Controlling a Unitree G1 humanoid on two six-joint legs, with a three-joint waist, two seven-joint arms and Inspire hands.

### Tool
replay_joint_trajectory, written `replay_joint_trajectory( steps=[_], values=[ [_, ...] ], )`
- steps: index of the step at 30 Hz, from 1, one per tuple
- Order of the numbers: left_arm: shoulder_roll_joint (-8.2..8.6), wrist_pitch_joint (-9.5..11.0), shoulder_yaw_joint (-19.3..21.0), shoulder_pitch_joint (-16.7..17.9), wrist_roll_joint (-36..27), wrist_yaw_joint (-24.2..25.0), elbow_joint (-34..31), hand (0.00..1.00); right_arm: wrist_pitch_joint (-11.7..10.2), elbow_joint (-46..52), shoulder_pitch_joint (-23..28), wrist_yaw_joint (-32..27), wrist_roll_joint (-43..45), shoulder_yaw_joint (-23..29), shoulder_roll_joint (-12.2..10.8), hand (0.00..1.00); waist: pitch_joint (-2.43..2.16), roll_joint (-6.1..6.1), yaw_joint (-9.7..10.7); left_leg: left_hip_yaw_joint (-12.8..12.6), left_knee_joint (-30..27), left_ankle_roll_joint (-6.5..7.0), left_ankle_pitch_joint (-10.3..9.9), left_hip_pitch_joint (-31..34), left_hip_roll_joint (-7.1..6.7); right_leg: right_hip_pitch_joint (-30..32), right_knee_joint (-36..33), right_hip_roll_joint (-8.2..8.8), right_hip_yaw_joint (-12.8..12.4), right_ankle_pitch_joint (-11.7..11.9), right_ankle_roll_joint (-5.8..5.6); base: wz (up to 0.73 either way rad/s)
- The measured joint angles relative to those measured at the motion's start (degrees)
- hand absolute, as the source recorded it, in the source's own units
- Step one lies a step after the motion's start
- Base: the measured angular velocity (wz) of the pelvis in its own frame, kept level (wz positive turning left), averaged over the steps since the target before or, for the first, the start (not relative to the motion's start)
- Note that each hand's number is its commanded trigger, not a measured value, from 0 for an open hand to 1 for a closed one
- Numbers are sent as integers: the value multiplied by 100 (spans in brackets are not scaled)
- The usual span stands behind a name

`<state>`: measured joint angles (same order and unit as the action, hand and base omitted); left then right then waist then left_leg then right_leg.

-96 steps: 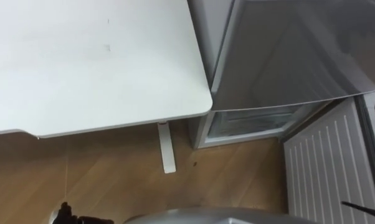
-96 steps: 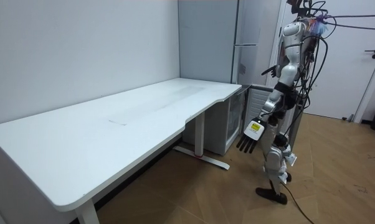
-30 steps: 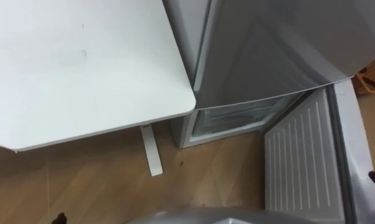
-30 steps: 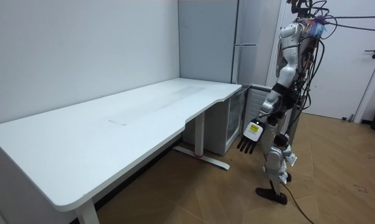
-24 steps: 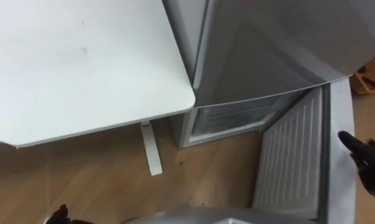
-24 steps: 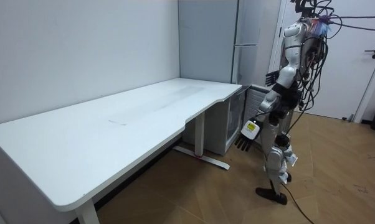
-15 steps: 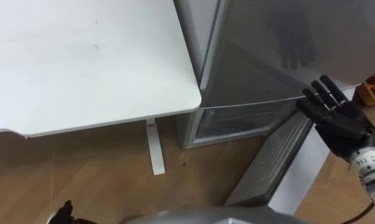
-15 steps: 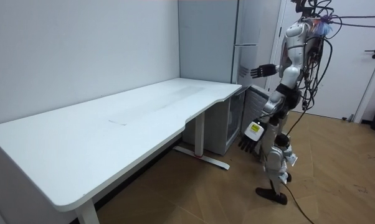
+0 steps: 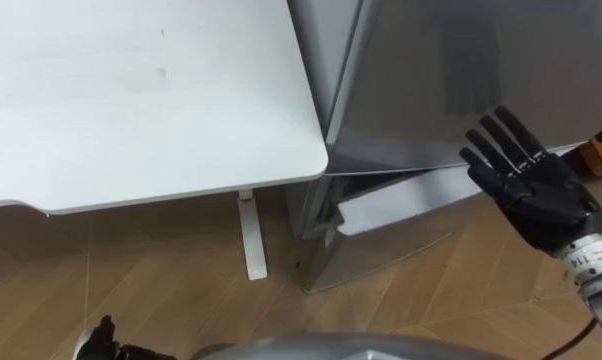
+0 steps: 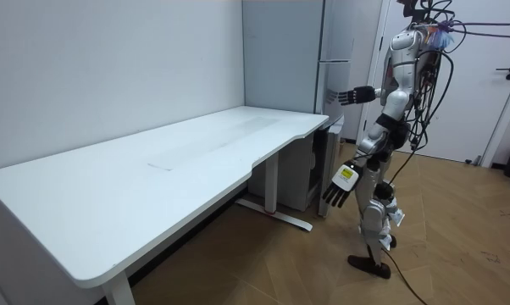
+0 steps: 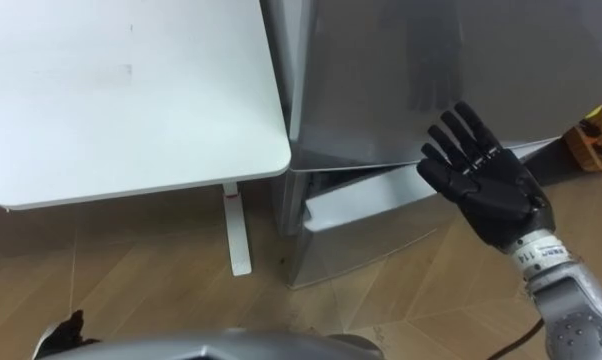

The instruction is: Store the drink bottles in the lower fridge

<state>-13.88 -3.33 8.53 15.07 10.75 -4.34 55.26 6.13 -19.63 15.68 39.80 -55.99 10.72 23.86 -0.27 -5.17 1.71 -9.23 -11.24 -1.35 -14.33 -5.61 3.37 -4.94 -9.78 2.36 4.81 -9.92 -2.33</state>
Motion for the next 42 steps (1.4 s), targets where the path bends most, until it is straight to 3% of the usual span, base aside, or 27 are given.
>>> replay_joint_trajectory(
  steps=[18, 20, 24, 28, 30, 33, 36, 42],
  values=[
    [-1, -35, -77, 128, -5, -66, -13, 0, 116, -295, -41, -22, -244, 503, 5, 0, -10, -15, 109, 10, -21, 0, 0, -12, 0, -28, 9, 7, 40, 0, 0, 0],
    [8, -35, -78, 157, -6, -143, -8, 0, 114, -751, -36, -29, -88, 516, -6, 0, -10, -18, 119, 9, -17, 0, 0, -6, 4, -25, 8, 9, 71, 5, 6, 2],
    [19, -38, -79, 76, -20, -193, 8, 0, 150, -2437, -125, -50, 1324, 478, -5, 0, -14, -24, 89, 88, 25, 1, -1, 3, -2, -59, 10, 25, 211, 7, 8, 11],
    [28, -41, -94, 62, -132, -252, 18, 0, 207, -3700, -242, -154, 1965, 286, -10, 0, -23, -18, 91, 146, -11, 0, 1, -2, -2, -77, 13, 25, 286, 7, 8, 5],
    [39, -41, -89, -20, -127, -255, 199, 0, 205, -4592, -398, -225, 2194, 284, -24, 0, 10, -8, 66, 152, -28, 0, 2, -30, -3, -106, 22, 29, 308, 7, 8, 0],
    [38, -42, -76, -82, -169, -251, 219, 0, 238, -5019, -453, -315, 2344, 150, -64, 0, 22, -15, 29, 170, -14, -1, 2, -44, -3, -117, 22, 28, 322, 7, 8, -3],
    [37, -48, -70, -238, -137, -242, 364, 0, 275, -5315, -507, -433, 2592, 64, -192, 0, 33, -32, -33, 188, 13, -2, 2, -45, -4, -135, 20, 28, 341, 7, 8, 3],
    [178, -90, 28, -277, 22, -246, 478, 0, 393, -5739, -687, -876, 3357, -156, -724, 0, 28, 8, -108, 255, -30, -11, 7, 14, -2, -140, 24, 26, 444, 11, 14, 6]
  ],
)
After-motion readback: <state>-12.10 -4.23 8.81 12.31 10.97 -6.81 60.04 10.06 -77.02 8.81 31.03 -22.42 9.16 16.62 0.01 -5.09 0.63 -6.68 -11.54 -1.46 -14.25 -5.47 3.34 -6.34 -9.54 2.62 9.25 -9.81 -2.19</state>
